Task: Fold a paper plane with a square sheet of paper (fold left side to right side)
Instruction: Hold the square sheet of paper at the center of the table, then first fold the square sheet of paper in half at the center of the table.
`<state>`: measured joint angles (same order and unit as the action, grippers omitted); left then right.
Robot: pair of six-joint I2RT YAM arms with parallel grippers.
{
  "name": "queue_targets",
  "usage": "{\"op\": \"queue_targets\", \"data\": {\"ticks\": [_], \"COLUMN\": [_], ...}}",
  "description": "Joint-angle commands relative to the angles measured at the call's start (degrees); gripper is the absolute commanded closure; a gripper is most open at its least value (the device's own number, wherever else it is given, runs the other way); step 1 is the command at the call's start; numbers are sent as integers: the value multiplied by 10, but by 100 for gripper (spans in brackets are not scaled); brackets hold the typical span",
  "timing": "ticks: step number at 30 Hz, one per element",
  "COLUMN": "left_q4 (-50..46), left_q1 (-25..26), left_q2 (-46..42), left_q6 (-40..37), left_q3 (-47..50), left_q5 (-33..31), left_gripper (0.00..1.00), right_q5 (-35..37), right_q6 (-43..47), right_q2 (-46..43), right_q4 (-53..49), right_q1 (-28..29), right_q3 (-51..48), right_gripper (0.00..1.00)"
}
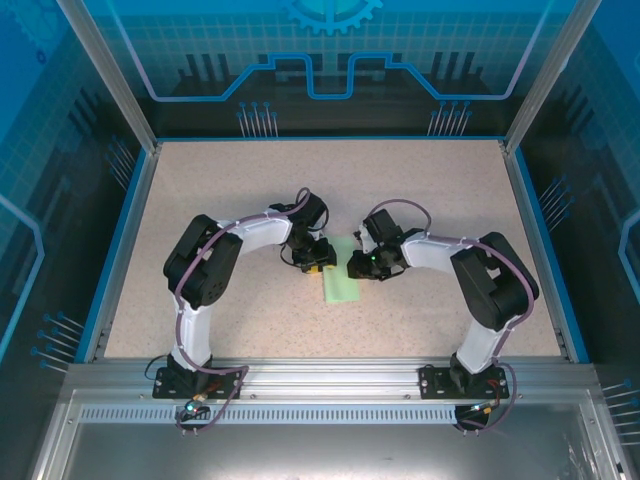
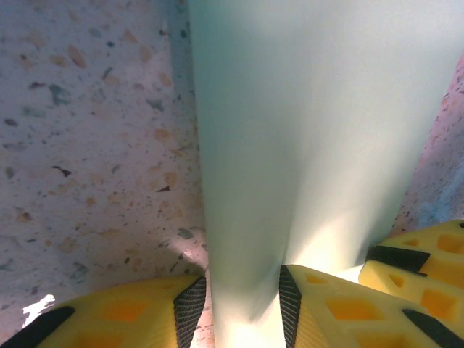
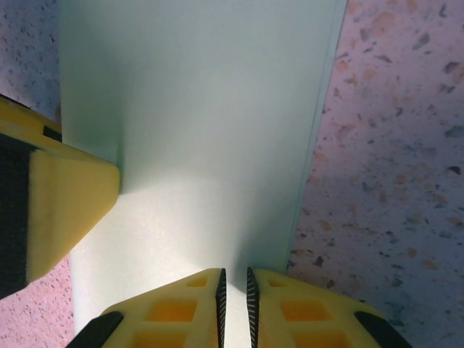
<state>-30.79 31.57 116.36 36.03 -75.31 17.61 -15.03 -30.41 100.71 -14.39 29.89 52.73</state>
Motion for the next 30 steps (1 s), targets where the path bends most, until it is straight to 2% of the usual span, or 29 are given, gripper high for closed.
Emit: {"op": "queue_targets", "data": {"ticks": [1, 6, 12, 18, 23, 24, 28, 30], "left_q4": [40, 39, 28, 30, 70, 80, 142, 168], "left_q1": [15, 15, 14, 2, -6, -6, 1, 8], "left_q2": [90, 81, 38, -45, -132, -142, -143, -130], "left_q6": [-14, -14, -23, -30, -29, -28, -13, -6], "left_q3": [32, 32, 30, 52, 95, 100, 117, 115], "left_q5": [-69, -67, -70, -82, -58, -42, 44, 77], "left_gripper": [60, 60, 53, 44, 42, 45, 67, 73], "right_q5": [15, 32, 46, 54, 55, 55, 56, 57], "right_q6": [4, 8, 13, 15, 17, 16, 17, 16], "right_q2": [17, 21, 35, 45, 47, 48, 49, 49], "right_q4": [-33, -55, -79, -87, -91, -91, -94, -95], "right_q1": [10, 10, 10, 11, 12, 12, 13, 13], "right_q3": [10, 12, 17, 20, 23, 24, 25, 26], "right_gripper": [82, 81, 82, 81, 82, 82, 82, 82]}}
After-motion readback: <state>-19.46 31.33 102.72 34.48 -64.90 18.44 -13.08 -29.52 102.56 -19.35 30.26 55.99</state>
